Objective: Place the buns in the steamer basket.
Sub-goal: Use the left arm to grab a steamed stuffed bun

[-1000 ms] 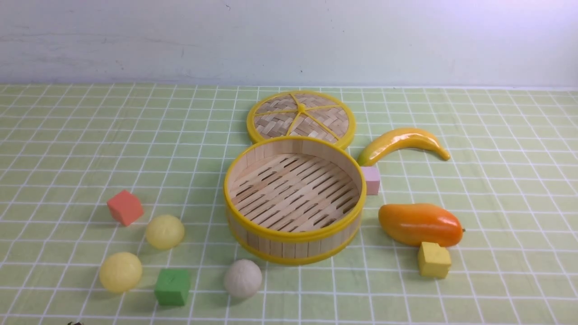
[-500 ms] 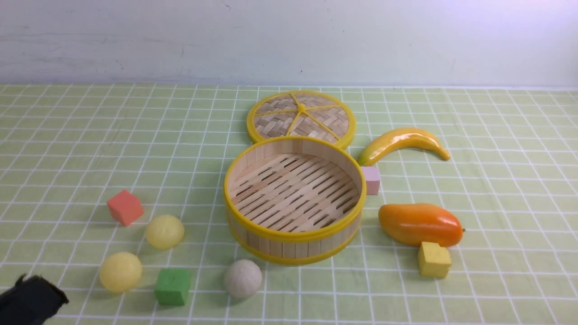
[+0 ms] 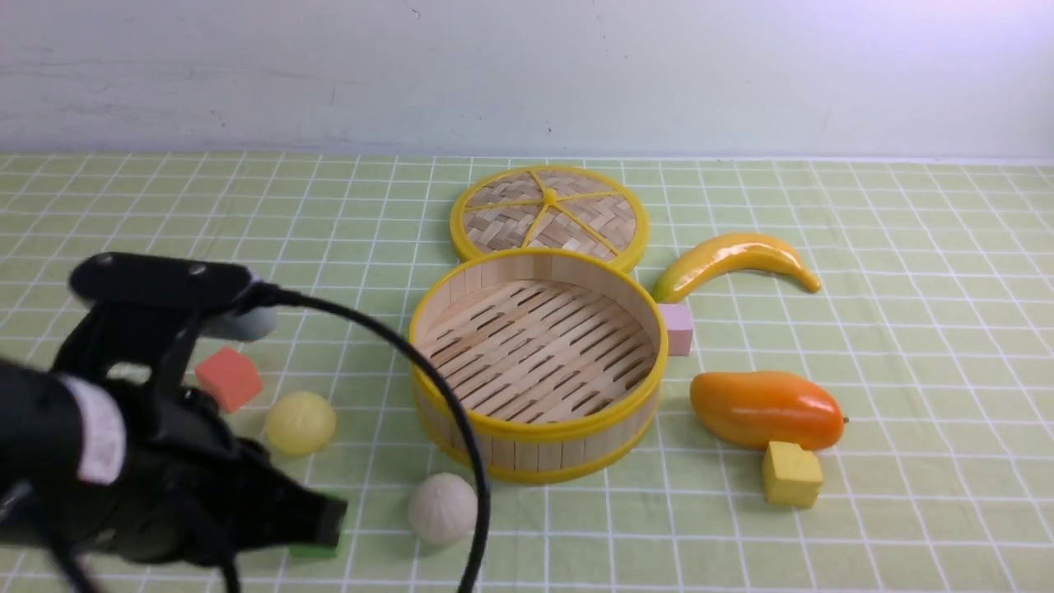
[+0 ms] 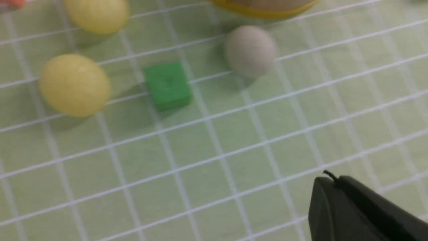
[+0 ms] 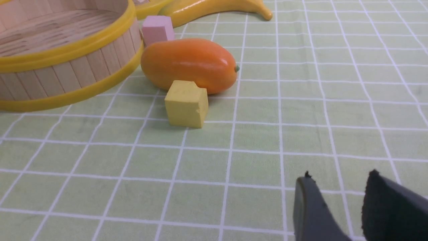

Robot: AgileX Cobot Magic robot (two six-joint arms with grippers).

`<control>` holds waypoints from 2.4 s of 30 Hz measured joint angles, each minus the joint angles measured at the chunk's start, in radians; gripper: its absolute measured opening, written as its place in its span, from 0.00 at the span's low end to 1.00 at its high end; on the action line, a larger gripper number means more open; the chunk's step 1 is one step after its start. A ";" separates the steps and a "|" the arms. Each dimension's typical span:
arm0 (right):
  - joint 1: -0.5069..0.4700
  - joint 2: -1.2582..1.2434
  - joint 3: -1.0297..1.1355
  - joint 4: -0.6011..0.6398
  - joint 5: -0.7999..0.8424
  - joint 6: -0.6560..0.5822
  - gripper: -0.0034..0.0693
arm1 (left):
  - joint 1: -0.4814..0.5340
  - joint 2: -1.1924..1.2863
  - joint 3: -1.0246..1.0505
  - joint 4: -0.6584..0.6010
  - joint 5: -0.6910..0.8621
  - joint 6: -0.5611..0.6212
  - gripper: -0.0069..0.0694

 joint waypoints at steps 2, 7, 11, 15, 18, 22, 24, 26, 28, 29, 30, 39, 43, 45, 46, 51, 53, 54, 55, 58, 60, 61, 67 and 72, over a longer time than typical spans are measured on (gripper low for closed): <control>0.000 0.000 0.000 0.000 0.000 0.000 0.38 | 0.102 0.111 -0.043 0.020 0.015 -0.017 0.07; 0.000 0.000 0.000 0.000 0.000 0.000 0.38 | 0.253 0.197 -0.055 -0.047 0.013 0.026 0.07; 0.000 0.000 0.000 0.000 0.000 0.000 0.38 | 0.273 0.202 -0.043 -0.092 -0.014 0.081 0.07; 0.000 0.000 0.000 0.000 0.000 0.000 0.38 | 0.311 0.204 -0.005 -0.083 -0.054 0.088 0.07; 0.000 0.000 0.000 0.000 0.000 0.000 0.38 | 0.397 0.225 0.008 -0.089 -0.082 0.106 0.07; 0.000 0.000 0.000 0.000 0.000 0.000 0.38 | 0.438 0.275 0.009 -0.100 -0.090 0.180 0.07; 0.000 0.000 0.000 0.000 0.000 0.000 0.38 | 0.438 0.294 0.010 -0.112 -0.098 0.198 0.08; 0.000 0.000 0.000 0.000 0.000 0.000 0.38 | 0.438 0.304 0.010 -0.114 -0.112 0.204 0.09; 0.000 0.000 0.000 0.000 0.000 0.000 0.38 | 0.439 0.321 0.010 -0.111 -0.145 0.209 0.13; 0.000 0.000 0.000 0.000 0.000 0.000 0.38 | 0.440 0.330 0.010 -0.111 -0.172 0.211 0.17; 0.000 0.000 0.000 0.000 0.000 0.000 0.38 | 0.440 0.338 0.010 -0.109 -0.187 0.211 0.21; 0.000 0.000 0.000 0.000 0.000 0.000 0.38 | 0.440 0.437 0.010 -0.061 -0.243 0.211 0.43; 0.000 0.000 0.000 0.000 0.000 0.000 0.38 | 0.440 0.484 0.010 -0.038 -0.281 0.211 0.43; 0.000 0.000 0.000 0.000 0.000 0.000 0.38 | 0.440 0.493 0.010 -0.033 -0.290 0.211 0.43; 0.000 0.000 0.000 0.000 0.000 0.000 0.38 | 0.440 0.495 0.010 -0.032 -0.292 0.211 0.42; 0.000 0.000 0.000 0.000 0.000 0.000 0.38 | 0.440 0.488 0.010 -0.042 -0.247 0.211 0.41; 0.000 0.000 0.000 0.000 0.000 0.000 0.38 | 0.440 0.468 0.010 -0.046 -0.220 0.211 0.41; 0.000 0.000 0.000 0.000 0.000 0.000 0.38 | 0.440 0.451 0.007 -0.048 -0.211 0.211 0.41; 0.000 0.000 0.000 0.000 0.000 0.000 0.38 | 0.440 0.446 0.006 -0.048 -0.211 0.211 0.41; 0.000 0.000 0.000 0.000 0.000 0.000 0.38 | 0.440 0.420 -0.001 -0.040 -0.244 0.211 0.41; 0.000 0.000 0.000 0.000 0.000 0.000 0.38 | 0.440 0.428 -0.001 -0.031 -0.268 0.211 0.41; 0.000 0.000 0.000 0.000 0.000 0.000 0.38 | 0.440 0.439 -0.001 -0.028 -0.280 0.211 0.41; 0.000 0.000 0.000 0.000 0.000 0.000 0.38 | 0.440 0.521 -0.001 0.021 -0.299 0.191 0.41; 0.000 0.000 0.000 0.000 0.000 0.000 0.38 | 0.440 0.535 -0.001 0.091 -0.318 0.103 0.41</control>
